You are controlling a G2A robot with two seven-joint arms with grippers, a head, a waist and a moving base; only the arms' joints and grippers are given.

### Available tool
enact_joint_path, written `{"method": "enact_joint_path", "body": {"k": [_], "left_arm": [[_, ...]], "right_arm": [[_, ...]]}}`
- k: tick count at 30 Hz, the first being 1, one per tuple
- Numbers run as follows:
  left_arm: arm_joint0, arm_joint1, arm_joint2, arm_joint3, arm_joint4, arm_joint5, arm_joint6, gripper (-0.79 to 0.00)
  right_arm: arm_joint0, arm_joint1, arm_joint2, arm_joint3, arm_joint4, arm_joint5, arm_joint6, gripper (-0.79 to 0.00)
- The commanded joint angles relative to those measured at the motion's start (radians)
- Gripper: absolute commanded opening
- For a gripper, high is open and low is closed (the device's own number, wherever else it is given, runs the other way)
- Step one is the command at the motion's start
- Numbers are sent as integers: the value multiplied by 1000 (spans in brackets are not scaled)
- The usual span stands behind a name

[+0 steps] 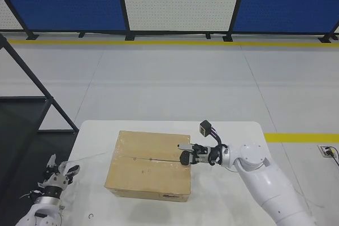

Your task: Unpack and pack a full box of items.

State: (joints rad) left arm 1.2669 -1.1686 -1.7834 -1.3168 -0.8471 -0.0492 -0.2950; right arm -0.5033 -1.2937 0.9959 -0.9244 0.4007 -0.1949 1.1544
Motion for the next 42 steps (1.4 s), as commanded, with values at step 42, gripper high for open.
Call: {"method": "enact_joint_path", "body": {"k": [42], "left_arm": [[-98,3,-46,-24,-39,40,-2,0]], "right_arm": [[18,-10,-9,11,-4,-1,7,0]]}}
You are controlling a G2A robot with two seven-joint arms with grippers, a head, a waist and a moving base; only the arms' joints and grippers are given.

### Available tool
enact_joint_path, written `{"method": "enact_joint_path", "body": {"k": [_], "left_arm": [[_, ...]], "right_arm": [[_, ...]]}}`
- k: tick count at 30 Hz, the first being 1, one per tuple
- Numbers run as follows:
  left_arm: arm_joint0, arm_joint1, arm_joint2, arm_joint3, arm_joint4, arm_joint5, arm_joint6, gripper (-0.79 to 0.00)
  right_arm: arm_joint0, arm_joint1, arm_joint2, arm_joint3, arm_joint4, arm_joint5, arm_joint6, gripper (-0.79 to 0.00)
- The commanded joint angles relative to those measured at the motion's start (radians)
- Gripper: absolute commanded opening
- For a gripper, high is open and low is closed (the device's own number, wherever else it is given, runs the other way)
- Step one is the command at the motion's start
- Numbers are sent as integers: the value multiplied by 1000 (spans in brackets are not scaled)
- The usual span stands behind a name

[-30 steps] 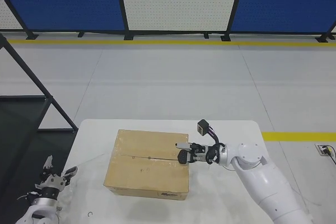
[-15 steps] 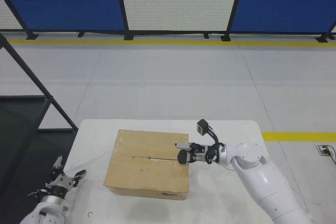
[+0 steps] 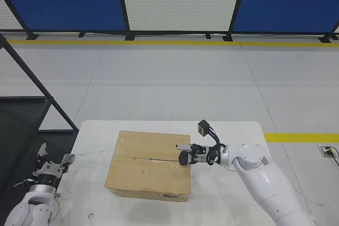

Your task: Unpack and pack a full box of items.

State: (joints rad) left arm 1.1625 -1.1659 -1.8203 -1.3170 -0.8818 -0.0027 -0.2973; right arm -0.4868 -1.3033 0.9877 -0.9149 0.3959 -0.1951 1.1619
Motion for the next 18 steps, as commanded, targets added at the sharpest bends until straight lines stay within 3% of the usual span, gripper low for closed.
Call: {"method": "enact_joint_path", "body": {"k": [1,10,18], "left_arm": [[13,1,-17,-46,-7,-11,1,0],[38,6,-50,-248,24,-4,22,0],[0,8,-7,-335,89,10,32,0]], "right_arm": [[3,-1,-2,4,3,-1,0,0],[30,-11,-15,24,5,-1,5,0],[48,-19,-26,48,7,-10,8,0]]}}
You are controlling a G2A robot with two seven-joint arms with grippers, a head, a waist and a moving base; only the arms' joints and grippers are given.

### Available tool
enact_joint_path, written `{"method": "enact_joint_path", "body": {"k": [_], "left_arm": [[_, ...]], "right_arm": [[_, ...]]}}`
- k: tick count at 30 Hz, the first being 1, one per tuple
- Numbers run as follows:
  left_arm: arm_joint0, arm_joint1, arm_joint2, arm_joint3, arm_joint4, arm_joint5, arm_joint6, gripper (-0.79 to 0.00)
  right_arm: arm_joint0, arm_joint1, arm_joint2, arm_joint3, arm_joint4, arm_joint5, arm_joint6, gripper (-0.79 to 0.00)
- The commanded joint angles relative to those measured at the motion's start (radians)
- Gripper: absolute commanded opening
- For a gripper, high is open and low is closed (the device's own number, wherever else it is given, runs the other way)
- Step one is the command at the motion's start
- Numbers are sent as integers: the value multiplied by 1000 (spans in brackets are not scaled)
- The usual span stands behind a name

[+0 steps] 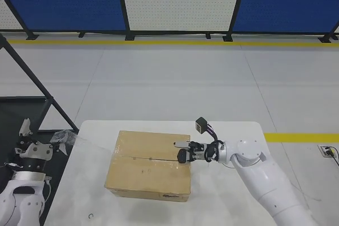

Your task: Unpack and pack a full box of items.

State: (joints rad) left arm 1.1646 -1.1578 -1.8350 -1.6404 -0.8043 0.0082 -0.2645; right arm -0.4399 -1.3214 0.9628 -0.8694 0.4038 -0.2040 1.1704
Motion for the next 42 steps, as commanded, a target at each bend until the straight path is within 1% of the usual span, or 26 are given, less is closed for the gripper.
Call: {"method": "enact_joint_path", "body": {"k": [1,7,12,20,27,35,42], "left_arm": [[-4,0,15,-22,19,-1,-1,0],[-3,-2,67,-90,84,-11,-4,0],[-19,-4,112,-125,120,-3,3,0],[-53,-7,181,-143,201,-4,12,0],[-82,-10,236,-161,278,-25,16,0],[-82,-12,313,-195,416,-53,0,0],[-89,-19,378,-203,467,-59,5,0]], "right_arm": [[2,-1,-1,5,0,-1,-1,0],[2,-3,-1,14,0,1,-4,0],[1,-2,6,15,0,-5,-5,0],[-12,2,18,11,1,-15,-5,0],[-19,4,26,14,5,-18,-1,0],[-27,6,36,14,8,-25,-2,0],[-39,12,50,7,7,-32,1,0]]}}
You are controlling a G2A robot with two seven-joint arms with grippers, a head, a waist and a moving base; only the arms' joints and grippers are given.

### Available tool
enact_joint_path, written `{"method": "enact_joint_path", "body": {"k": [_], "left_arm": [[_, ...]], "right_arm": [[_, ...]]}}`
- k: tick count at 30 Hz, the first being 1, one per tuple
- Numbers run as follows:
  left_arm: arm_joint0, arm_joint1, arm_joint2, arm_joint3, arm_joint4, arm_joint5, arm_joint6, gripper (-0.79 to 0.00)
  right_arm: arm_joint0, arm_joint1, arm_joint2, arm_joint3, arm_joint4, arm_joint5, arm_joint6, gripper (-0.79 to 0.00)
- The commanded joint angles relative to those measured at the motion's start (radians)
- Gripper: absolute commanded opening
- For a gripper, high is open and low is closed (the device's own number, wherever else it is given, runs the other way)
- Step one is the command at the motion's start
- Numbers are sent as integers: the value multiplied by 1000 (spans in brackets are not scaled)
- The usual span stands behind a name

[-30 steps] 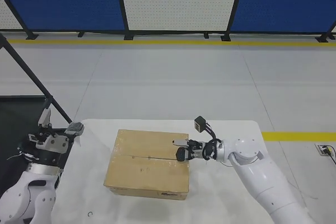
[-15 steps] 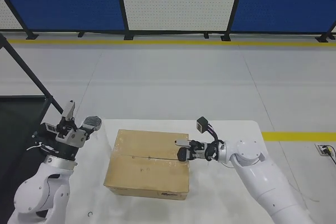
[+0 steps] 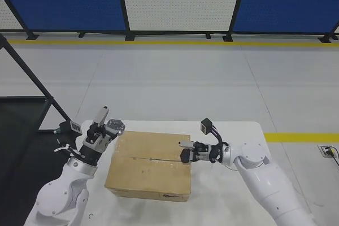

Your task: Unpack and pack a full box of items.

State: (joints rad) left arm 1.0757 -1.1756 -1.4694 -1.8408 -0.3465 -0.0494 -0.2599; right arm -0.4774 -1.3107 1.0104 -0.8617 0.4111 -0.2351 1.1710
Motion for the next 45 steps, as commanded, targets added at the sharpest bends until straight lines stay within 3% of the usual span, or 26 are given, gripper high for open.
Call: {"method": "enact_joint_path", "body": {"k": [1,14,31,45], "left_arm": [[-1,-2,22,-5,11,-1,0,0],[-14,-19,150,-44,97,-1,6,0],[7,-30,211,-75,176,4,-8,0],[-67,-54,313,-43,208,30,2,0]], "right_arm": [[-4,2,4,-2,0,-2,0,0],[-23,11,24,-25,-6,4,0,0],[-52,22,50,-71,-4,8,-14,0],[-71,29,57,-98,-14,25,-16,0]]}}
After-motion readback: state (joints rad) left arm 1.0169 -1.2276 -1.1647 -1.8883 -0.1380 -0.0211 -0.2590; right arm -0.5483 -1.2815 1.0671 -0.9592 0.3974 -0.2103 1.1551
